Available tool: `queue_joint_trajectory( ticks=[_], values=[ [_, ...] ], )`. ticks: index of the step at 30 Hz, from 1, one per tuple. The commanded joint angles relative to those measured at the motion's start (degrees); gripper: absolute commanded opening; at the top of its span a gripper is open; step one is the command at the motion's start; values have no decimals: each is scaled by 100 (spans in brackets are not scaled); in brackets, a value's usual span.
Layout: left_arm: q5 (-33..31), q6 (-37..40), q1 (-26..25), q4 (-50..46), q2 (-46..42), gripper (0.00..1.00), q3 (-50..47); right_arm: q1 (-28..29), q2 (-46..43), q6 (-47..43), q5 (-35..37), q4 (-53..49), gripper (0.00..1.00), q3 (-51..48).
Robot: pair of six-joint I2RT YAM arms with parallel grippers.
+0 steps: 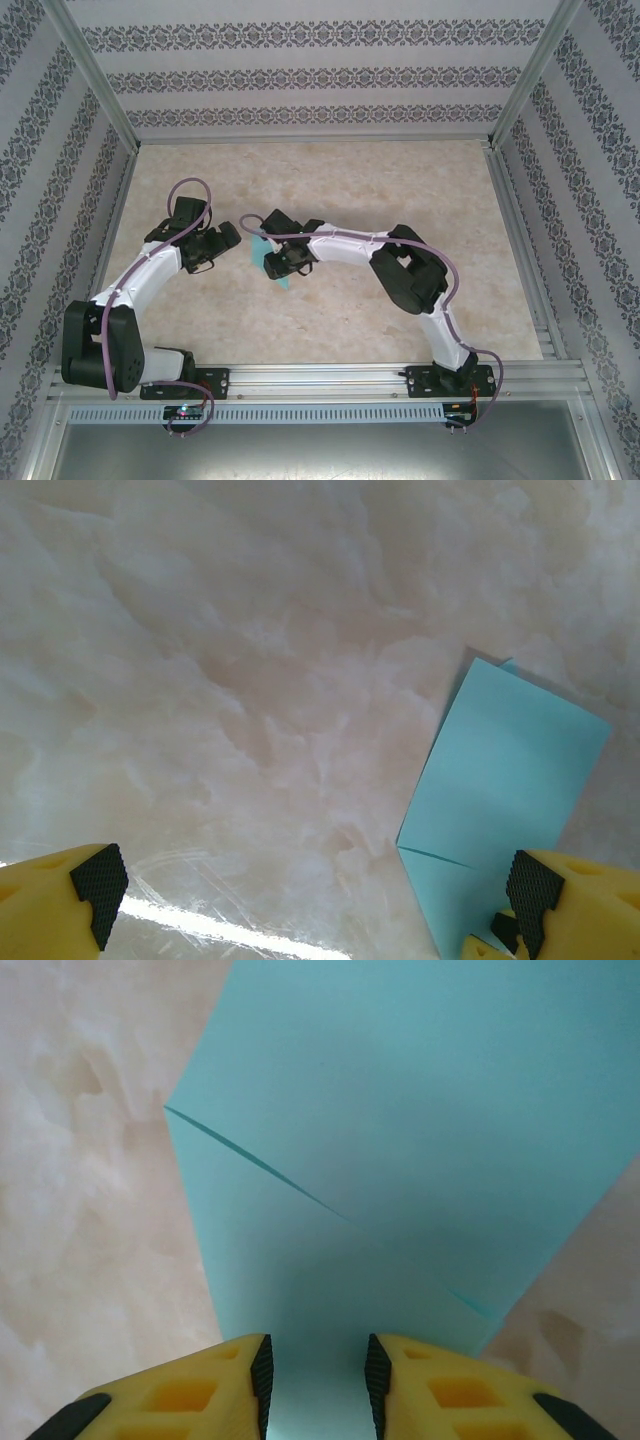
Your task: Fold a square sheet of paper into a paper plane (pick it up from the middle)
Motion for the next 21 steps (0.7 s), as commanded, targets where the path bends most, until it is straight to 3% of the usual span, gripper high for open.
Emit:
queue_joint_trajectory(
  ticks=[1, 4, 7, 10, 14, 19, 21],
  values=[
    [253, -46, 63, 176, 44, 100, 33, -285, -259, -953, -275, -339, 35, -599],
    [593, -26, 59, 300, 67, 100, -3, -479, -595, -1681, -723, -268, 36, -1095],
    [967, -35, 53, 478, 117, 100, -67, -575, -880, -2305, -709, -347, 36, -1342],
    [1249, -46, 1, 633, 180, 100, -103, -654, -1213, -2213, -702, -222, 39, -1442],
    [1429, -87, -152, 771, 253, 100, -139, -698, -1754, -1041, -800, 351, 42, -1643],
    [1636, -306, -361, 1078, 340, 100, -269, -698, -2130, 947, -262, 1217, 41, -2228],
    [1715, -353, -453, 1169, 391, 100, -277, -652, -2128, 1365, -453, 1613, 39, -2418]
  ],
)
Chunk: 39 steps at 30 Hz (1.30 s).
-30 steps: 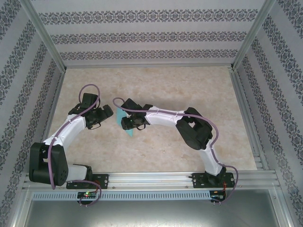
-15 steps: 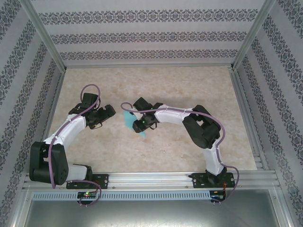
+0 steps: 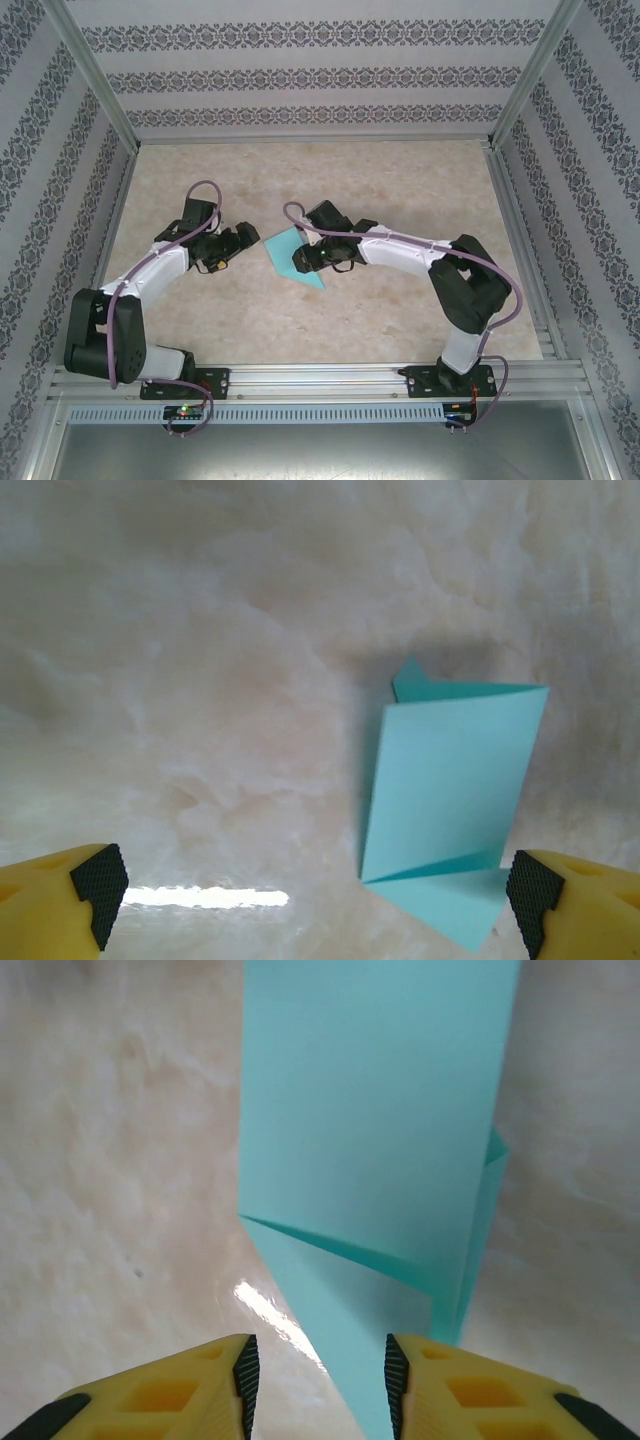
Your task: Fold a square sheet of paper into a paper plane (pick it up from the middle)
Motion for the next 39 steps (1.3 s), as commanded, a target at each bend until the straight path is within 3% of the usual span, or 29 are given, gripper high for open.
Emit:
queue_joint_trajectory(
  ticks=[1, 17, 26, 34, 39],
  values=[
    [254, -184, -190, 389, 87, 100, -57, 38, -20, 1353, 123, 758, 39, -317],
    [536, -559, -727, 1010, 464, 97, -180, -17, 729, 1642, 204, 783, 33, -112],
    [715, -862, -983, 1187, 816, 82, -163, -323, 889, 2005, -358, 1368, 32, -472],
    [725, -1644, -1190, 1684, 1084, 66, -331, -686, 890, 2580, -1036, 2301, 32, -1062],
    [755, -1805, -1236, 1807, 1227, 62, -337, -838, 977, 2933, -1385, 2805, 32, -1268]
  ],
)
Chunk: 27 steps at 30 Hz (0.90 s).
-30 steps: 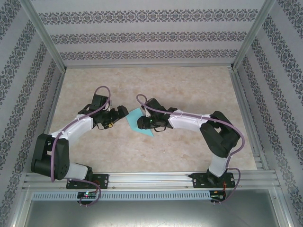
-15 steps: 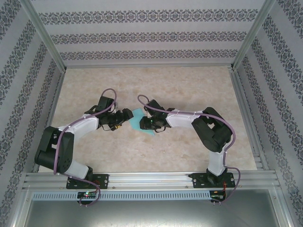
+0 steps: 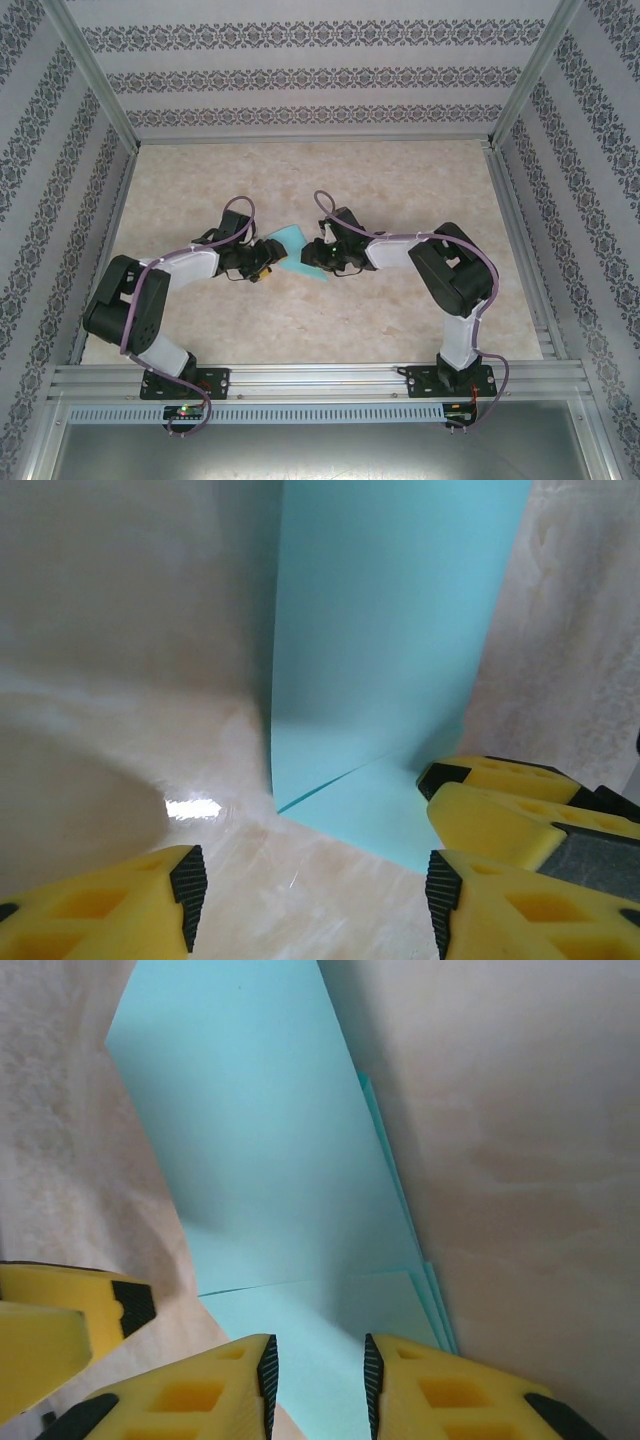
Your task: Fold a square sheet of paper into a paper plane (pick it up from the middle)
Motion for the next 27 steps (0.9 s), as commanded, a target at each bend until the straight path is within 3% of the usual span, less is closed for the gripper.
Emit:
queue_joint_trajectory(
  ticks=[1, 9, 21, 27],
  values=[
    [63, -292, -108, 302, 141, 62, -23, -109, 233, 373, -227, 378, 32, -247],
    [154, -414, -149, 500, 400, 55, 49, -266, 329, 686, -554, 902, 32, -455],
    [336, -484, -150, 843, 660, 35, 227, -303, 312, 703, -664, 1029, 32, -513],
    [314, -463, -158, 904, 691, 32, 230, -304, 328, 717, -682, 1039, 32, -509]
  ],
)
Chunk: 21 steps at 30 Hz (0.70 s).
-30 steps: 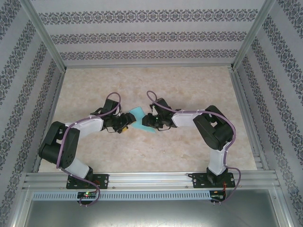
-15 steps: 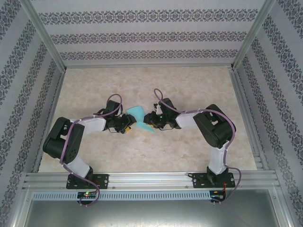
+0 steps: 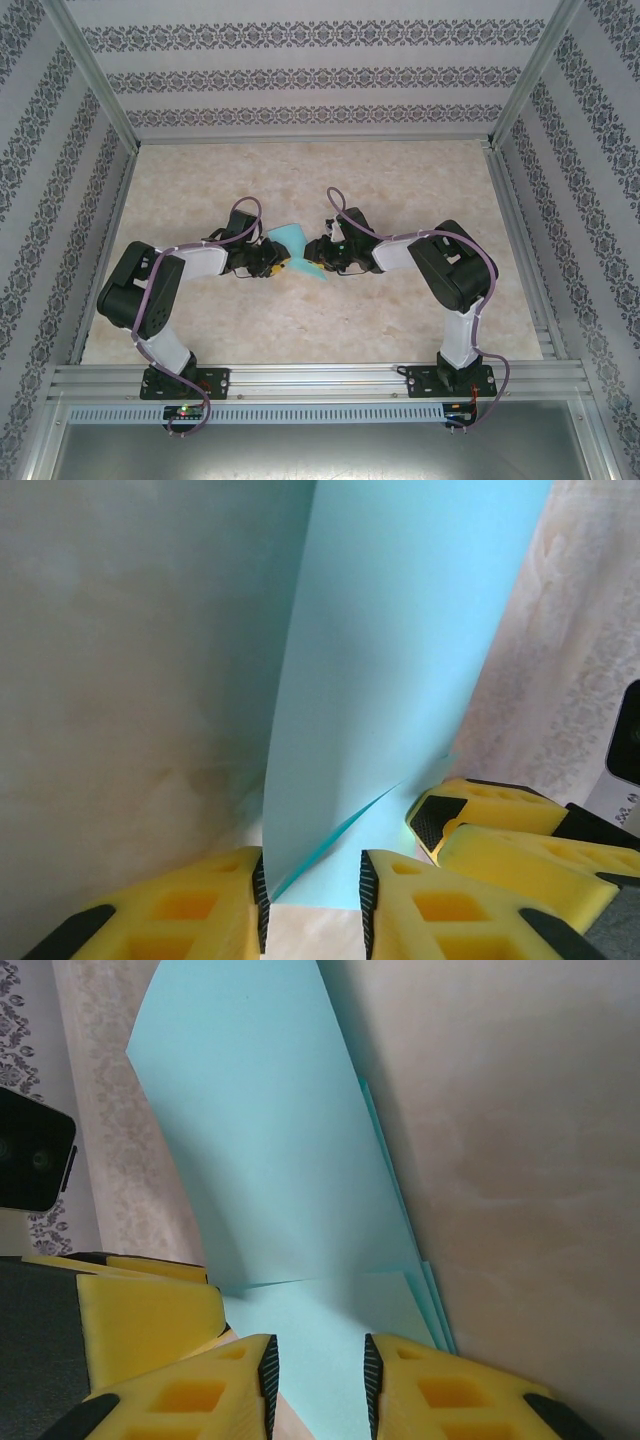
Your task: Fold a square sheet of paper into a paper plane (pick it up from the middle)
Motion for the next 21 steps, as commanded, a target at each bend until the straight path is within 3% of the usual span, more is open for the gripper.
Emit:
queue_joint_trajectory(
  ticks=[1, 9, 21],
  values=[
    [58, -25, -59, 232, 91, 32, 123, -41, 203, -3, 28, -30, 32, -119],
    [95, -16, -59, 566, 39, 25, 52, -40, 190, -221, -43, 16, 34, -108],
    [164, -168, -59, 1567, -92, 24, -315, -41, -60, -967, -6, -126, 44, -7]
  ],
)
